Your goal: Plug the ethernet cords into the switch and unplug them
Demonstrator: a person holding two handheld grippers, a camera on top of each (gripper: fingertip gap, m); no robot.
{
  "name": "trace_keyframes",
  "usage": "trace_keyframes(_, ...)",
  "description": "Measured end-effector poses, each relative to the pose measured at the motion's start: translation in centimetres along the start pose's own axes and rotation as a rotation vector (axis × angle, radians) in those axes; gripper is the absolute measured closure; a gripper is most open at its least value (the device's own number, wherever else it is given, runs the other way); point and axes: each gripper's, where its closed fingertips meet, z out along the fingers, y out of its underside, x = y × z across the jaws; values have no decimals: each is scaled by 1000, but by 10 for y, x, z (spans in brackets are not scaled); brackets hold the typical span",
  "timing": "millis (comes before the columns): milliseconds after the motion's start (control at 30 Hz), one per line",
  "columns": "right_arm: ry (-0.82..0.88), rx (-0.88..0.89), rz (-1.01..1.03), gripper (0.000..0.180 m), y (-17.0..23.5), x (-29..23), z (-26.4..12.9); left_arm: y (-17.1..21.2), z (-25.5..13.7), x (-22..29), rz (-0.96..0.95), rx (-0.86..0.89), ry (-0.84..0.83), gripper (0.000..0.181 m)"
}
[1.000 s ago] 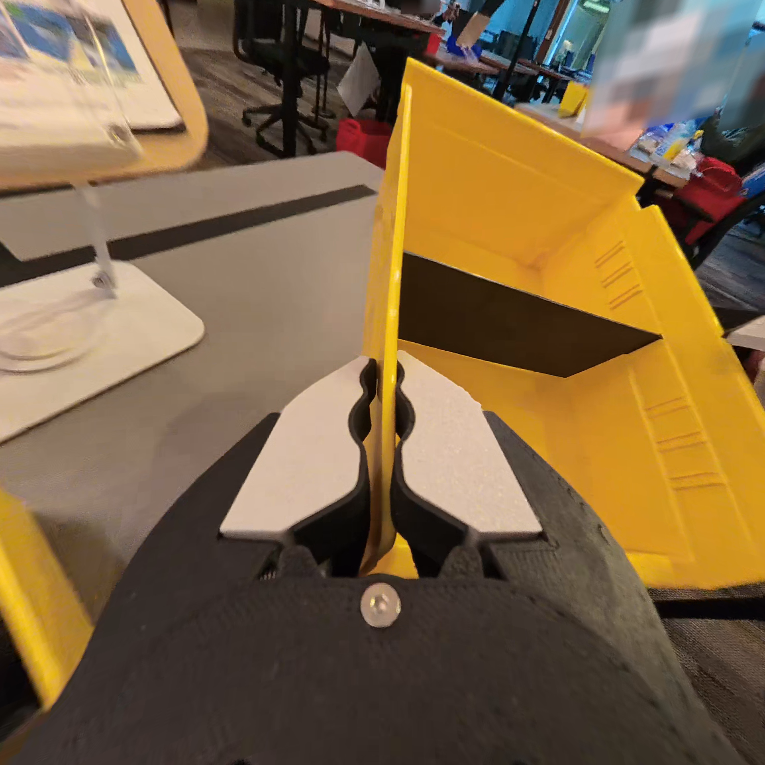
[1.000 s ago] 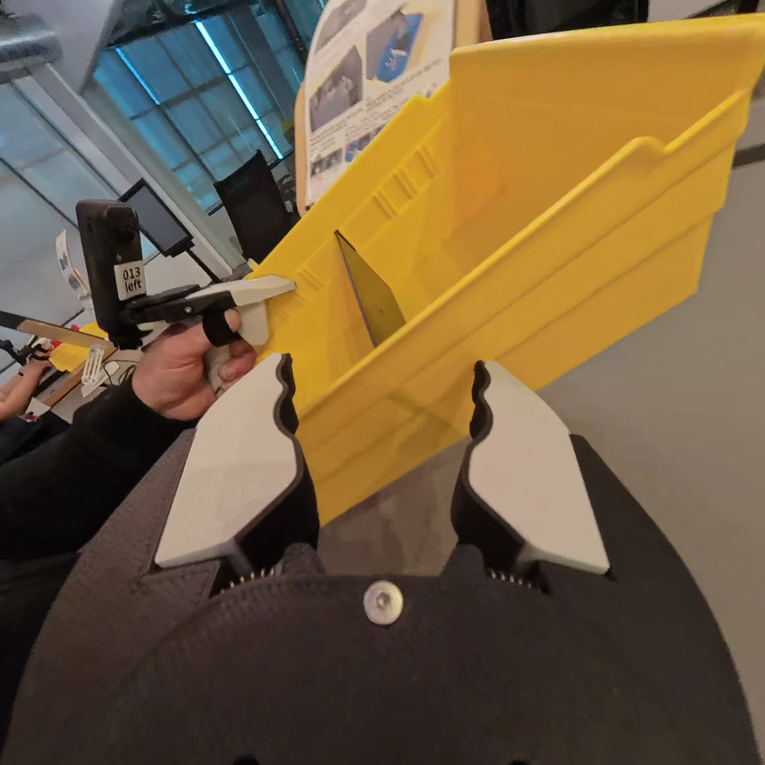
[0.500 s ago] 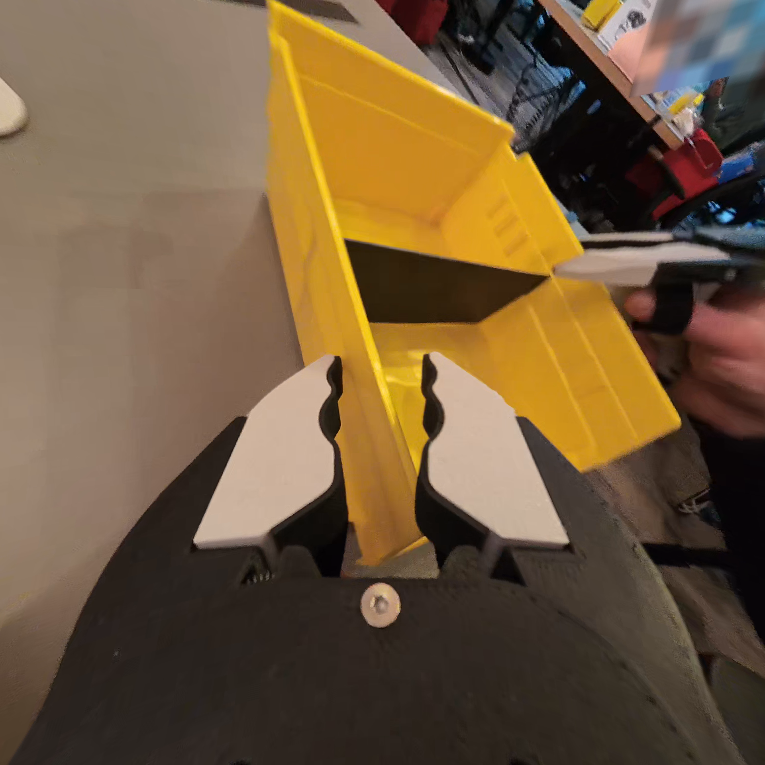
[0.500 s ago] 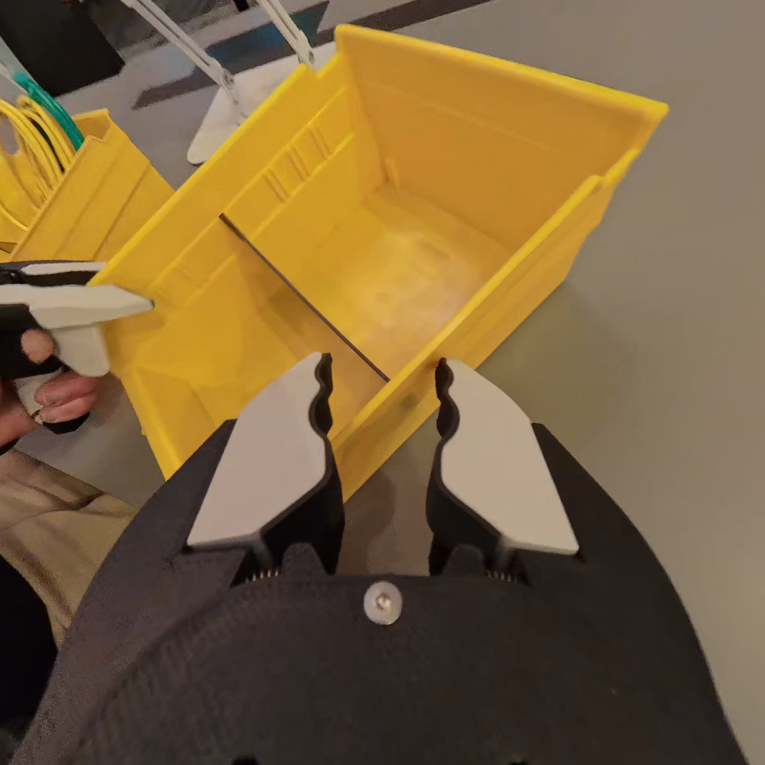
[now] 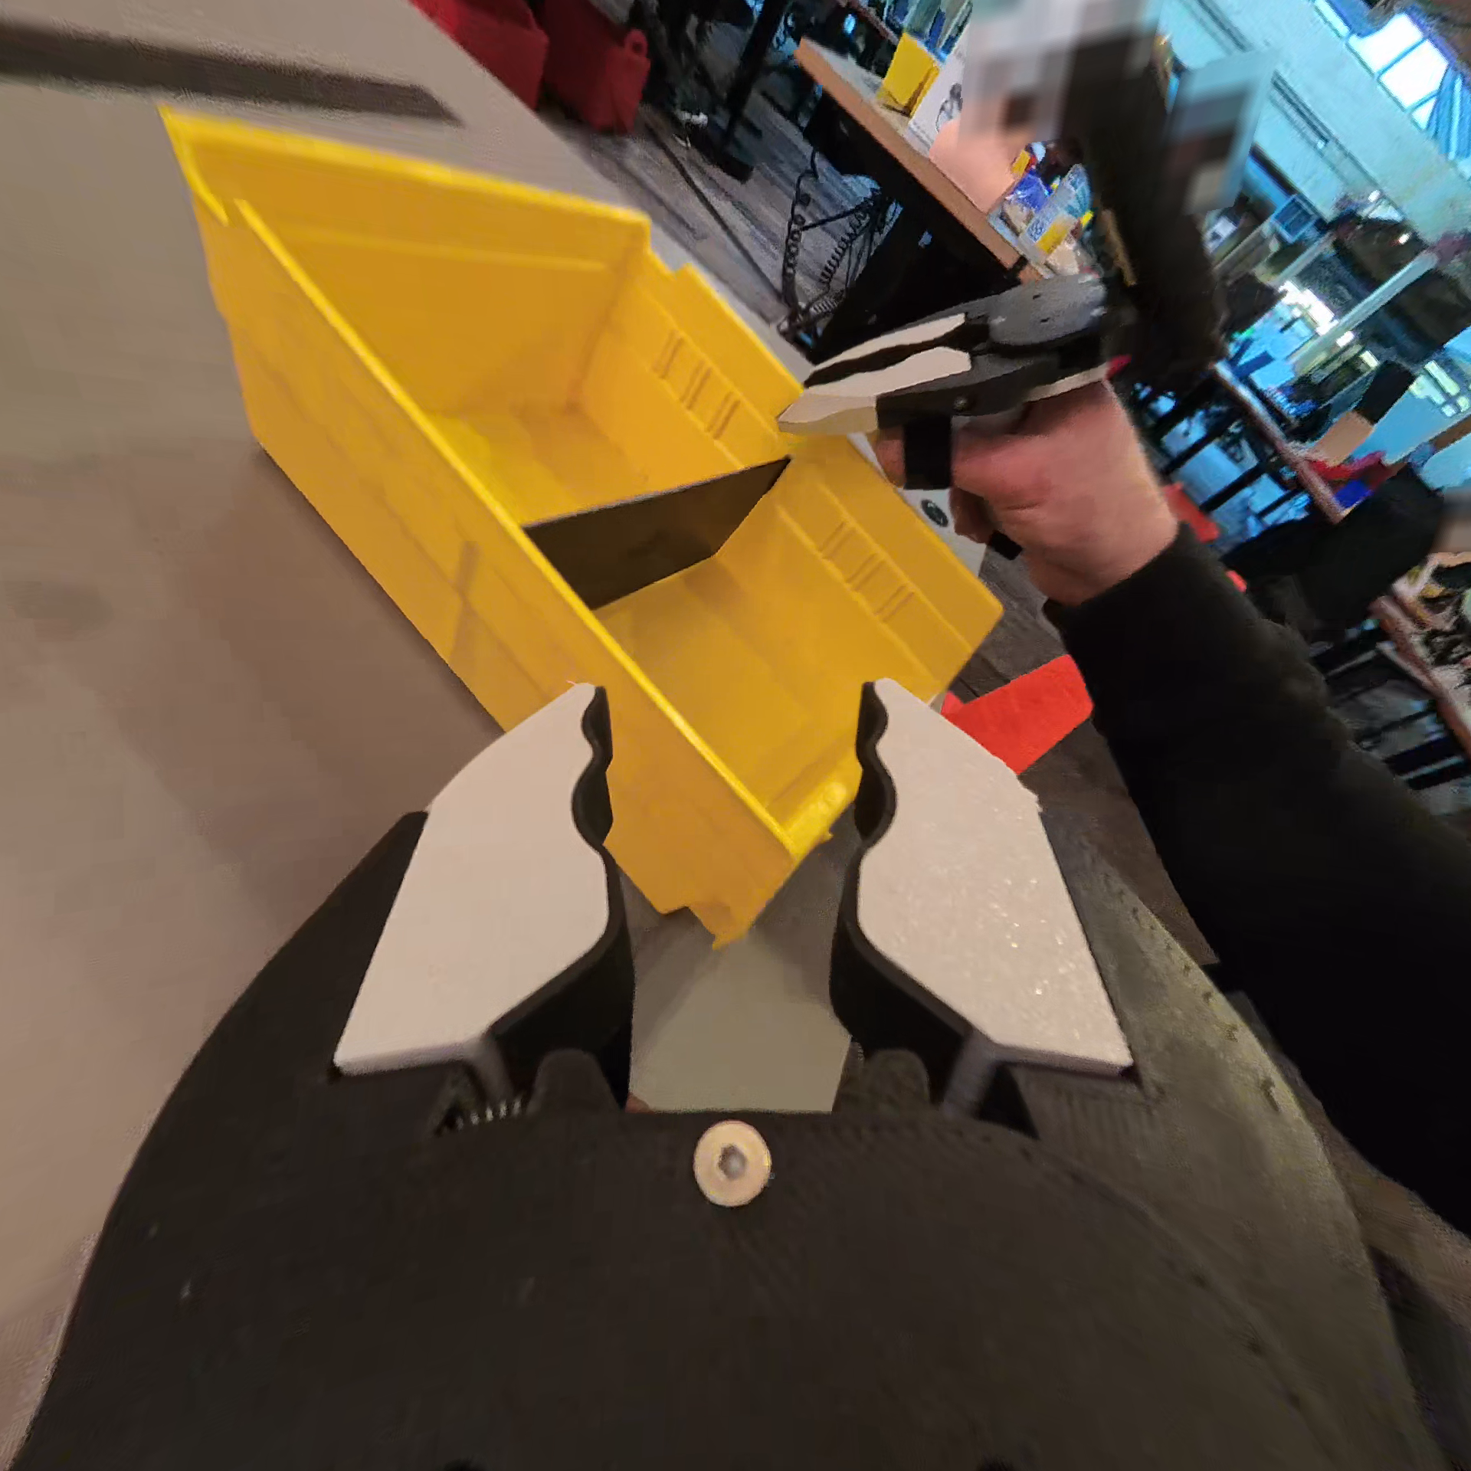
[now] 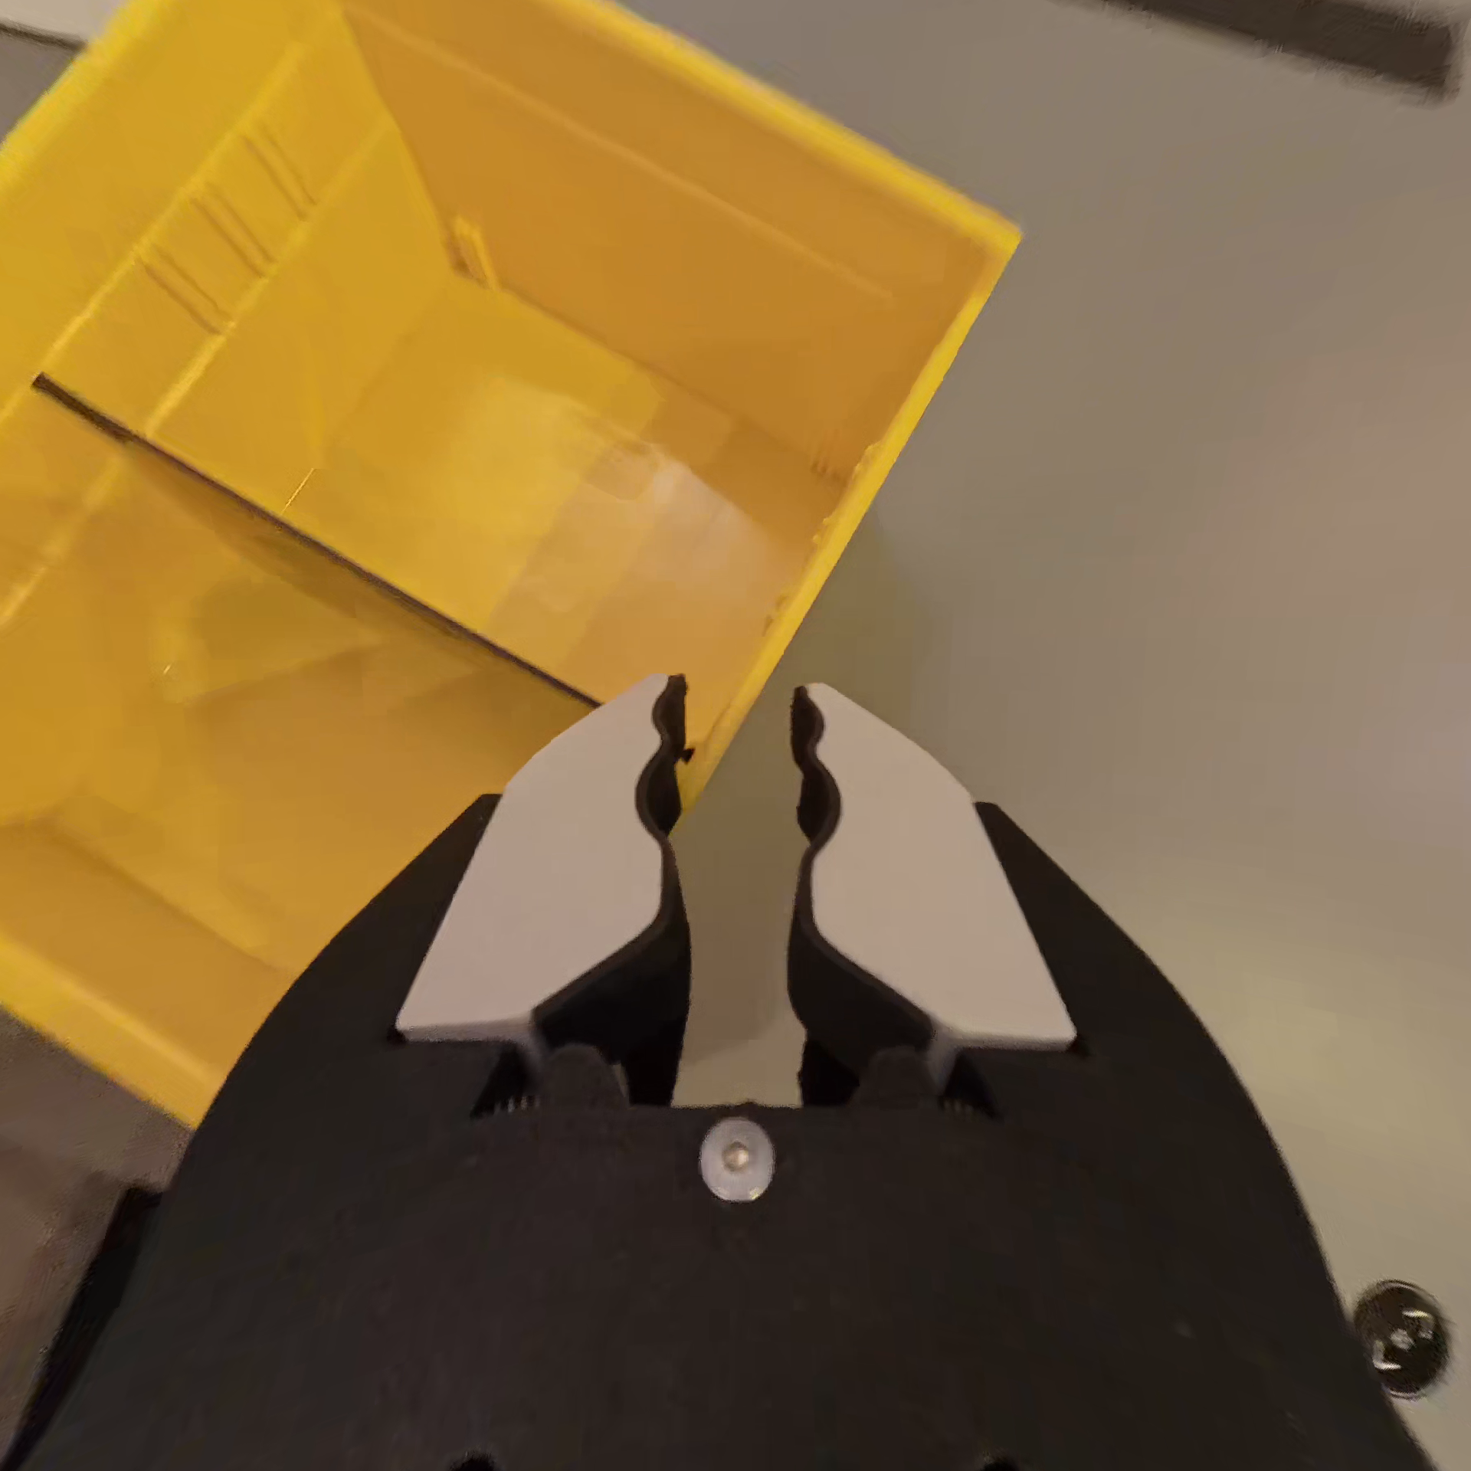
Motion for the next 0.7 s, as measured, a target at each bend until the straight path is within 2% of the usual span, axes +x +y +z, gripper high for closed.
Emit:
trace_keyframes(33, 41, 45, -21, 147, -7, 2, -5, -8, -15, 2, 49, 12, -21, 122)
trace_keyframes(100, 146, 152, -108, 130, -21, 6, -21, -25, -52, -1, 171, 36, -100, 120)
trace_keyframes(167, 224, 327, -236, 121, -39, -4, -42, -43, -95, -13, 274, 69, -202, 119)
trace_keyframes(267, 235, 516, -351, 111, -53, -33, -64, -54, -159, -60, 362, 19, -401, 111)
trace_keyframes(333, 230, 574, -374, 107, -55, -46, -73, -51, -205, -105, 362, -31, -550, 108)
trace_keyframes(400, 174, 650, -406, 119, -57, -64, -82, -37, -250, -150, 329, -98, -679, 107)
trace_keyframes(500, 110, 704, -445, 170, -53, -82, -92, -3, -307, -204, 295, -240, -833, 104)
trace_keyframes(633, 88, 760, -499, 172, -54, -105, -104, 36, -343, -238, 226, -330, -897, 104)
trace_keyframes(667, 77, 777, -507, 170, -56, -111, -107, 47, -346, -242, 204, -360, -895, 103)
trace_keyframes(700, 69, 792, -502, 158, -58, -116, -109, 54, -346, -244, 182, -374, -884, 102)
